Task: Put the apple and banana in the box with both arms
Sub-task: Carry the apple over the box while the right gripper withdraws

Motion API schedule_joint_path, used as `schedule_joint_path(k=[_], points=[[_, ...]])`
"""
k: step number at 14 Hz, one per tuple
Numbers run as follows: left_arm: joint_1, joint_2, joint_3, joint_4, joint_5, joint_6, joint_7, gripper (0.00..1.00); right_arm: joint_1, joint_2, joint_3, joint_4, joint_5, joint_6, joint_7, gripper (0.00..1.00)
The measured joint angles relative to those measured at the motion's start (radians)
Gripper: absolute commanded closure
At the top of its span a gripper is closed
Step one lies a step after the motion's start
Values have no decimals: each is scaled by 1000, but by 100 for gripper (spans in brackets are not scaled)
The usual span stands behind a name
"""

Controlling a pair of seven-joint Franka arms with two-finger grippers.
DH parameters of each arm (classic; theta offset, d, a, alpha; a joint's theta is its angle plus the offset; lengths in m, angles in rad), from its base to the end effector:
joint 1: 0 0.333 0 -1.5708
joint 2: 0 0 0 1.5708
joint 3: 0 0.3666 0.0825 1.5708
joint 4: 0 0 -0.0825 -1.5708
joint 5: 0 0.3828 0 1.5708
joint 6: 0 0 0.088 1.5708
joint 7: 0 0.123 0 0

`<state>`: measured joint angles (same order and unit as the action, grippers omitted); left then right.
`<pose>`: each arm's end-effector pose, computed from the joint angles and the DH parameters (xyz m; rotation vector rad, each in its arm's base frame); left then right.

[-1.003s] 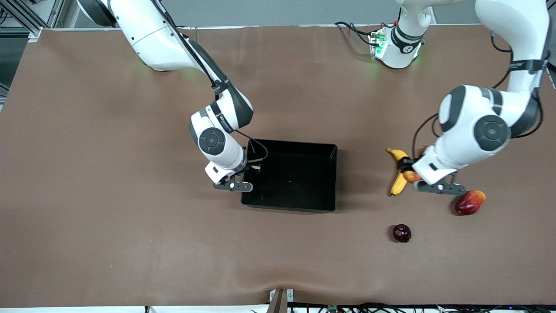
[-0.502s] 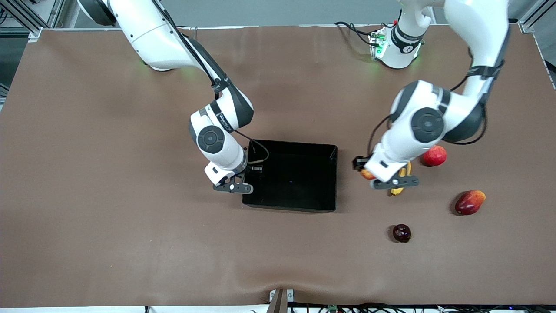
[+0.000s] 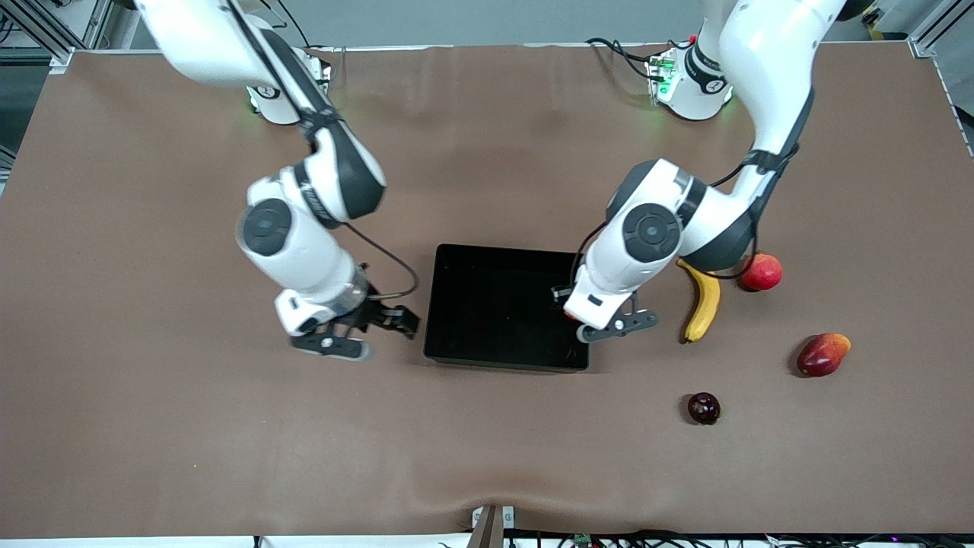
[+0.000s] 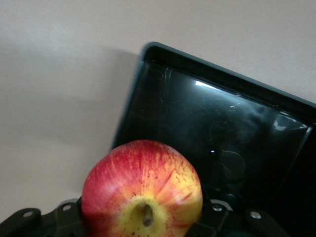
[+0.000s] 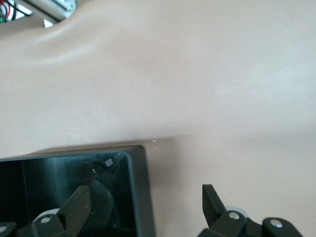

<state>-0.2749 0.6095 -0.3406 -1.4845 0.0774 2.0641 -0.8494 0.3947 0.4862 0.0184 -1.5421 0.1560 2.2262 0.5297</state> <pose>0.6285 -0.3797 0.3598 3.0191 0.3868 -0.1212 0.6712 0.2991 0.4208 -2.9069 0.2954 -0.1641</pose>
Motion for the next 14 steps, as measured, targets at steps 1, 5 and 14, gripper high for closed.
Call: schedule_joint_path(k=[1, 5, 14], points=[[-17, 25, 6, 24, 1, 0, -17, 100, -24, -21, -1, 0, 0, -39, -37, 0], [-127, 91, 88, 67, 4, 4, -57, 100, -159, -106, -4, 0, 0, -194, -218, 0], [-284, 219, 208, 73, 24, 149, -84, 100, -350, -419, -56, -45, -94, -598, -396, 0]])
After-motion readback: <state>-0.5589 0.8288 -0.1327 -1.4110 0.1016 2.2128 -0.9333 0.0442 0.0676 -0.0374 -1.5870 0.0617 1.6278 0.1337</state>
